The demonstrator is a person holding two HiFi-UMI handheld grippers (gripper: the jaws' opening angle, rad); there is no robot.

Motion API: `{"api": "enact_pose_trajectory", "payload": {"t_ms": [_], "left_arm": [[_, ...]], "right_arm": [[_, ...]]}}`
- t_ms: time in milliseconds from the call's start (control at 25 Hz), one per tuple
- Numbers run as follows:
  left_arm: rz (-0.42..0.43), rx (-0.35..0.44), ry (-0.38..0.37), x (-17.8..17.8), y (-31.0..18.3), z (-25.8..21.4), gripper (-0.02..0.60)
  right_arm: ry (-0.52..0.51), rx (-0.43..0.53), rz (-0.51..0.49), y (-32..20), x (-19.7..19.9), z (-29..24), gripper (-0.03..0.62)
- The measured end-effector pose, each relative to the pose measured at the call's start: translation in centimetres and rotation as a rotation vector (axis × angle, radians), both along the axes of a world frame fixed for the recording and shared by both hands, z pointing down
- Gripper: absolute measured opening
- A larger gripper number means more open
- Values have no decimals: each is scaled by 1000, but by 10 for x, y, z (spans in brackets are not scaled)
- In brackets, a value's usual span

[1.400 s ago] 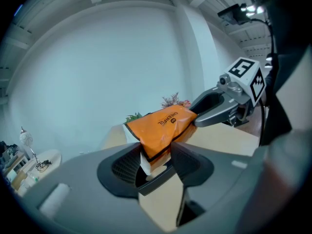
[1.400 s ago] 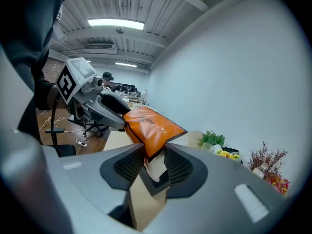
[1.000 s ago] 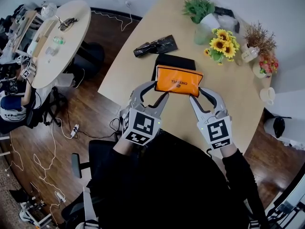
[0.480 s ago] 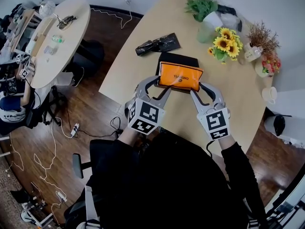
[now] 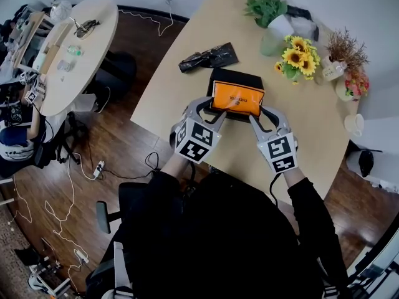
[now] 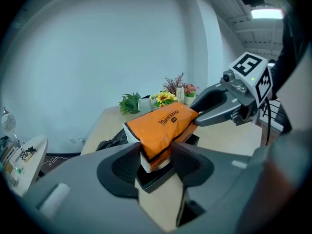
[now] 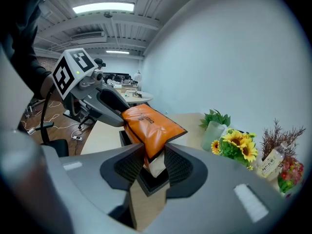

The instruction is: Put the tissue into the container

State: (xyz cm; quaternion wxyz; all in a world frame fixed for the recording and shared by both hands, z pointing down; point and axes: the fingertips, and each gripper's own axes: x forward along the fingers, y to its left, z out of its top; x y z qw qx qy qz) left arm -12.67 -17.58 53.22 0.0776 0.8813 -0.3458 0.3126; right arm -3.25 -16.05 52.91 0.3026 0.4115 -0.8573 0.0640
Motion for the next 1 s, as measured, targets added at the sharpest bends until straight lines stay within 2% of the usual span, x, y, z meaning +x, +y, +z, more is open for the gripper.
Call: {"api": "enact_pose_trajectory", "payload": {"t_ms": [800,1000], "left_arm": [[18,-152,-88,-1,-15,64,173],[46,-221,-147,0,-18,71,173]], "right_arm": [[54,-124,14,-14,-1,63,127],[58,-218,25,-16,-1,73,127]]}}
